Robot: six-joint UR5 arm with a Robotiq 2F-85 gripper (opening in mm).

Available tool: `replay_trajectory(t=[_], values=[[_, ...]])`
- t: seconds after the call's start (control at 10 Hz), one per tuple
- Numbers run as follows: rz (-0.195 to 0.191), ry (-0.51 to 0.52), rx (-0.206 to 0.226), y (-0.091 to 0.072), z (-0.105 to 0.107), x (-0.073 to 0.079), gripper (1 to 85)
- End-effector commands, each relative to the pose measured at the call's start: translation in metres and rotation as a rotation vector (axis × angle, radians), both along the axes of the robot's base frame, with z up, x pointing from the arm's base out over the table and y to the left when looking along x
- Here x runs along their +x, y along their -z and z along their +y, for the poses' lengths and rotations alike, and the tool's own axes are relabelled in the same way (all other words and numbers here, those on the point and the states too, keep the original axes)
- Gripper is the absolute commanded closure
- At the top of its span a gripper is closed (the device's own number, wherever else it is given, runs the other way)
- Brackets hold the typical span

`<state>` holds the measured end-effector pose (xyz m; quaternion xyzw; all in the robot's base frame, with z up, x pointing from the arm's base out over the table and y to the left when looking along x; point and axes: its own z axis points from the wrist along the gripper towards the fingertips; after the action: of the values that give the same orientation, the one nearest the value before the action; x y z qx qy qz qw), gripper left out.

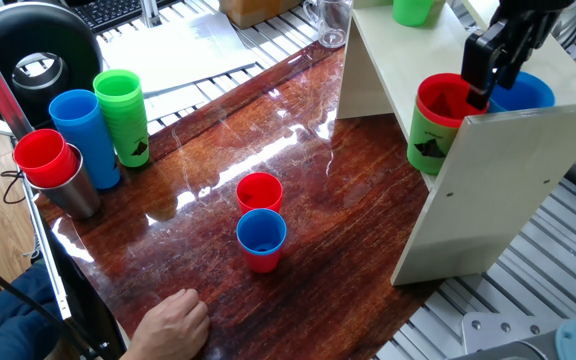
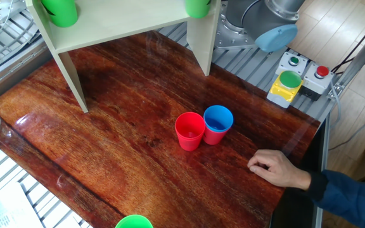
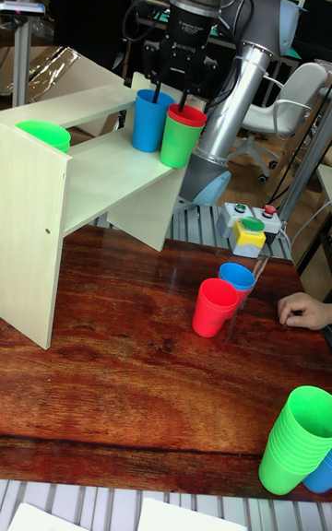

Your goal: Take the cups off the shelf and stack them together

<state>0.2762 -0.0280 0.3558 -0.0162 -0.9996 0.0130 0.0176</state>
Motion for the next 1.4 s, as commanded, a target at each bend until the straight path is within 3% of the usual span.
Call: replay_trajectory(t=[0.0, 0.4, 0.6, 0.9, 1.3], values=[[-0.011, 0.004, 0.011, 0.003, 0.002, 0.001, 38.7], [-0.021, -0.012, 0.004, 0.013, 0.001, 0.008, 41.7], [-0.021, -0.009, 0.002, 0.015, 0.001, 0.009, 47.3], [-0.011, 0.010, -0.011, 0.013, 0.004, 0.011, 84.0], [0.019, 0.011, 0.020, -0.003, 0.027, 0.019, 84.3]])
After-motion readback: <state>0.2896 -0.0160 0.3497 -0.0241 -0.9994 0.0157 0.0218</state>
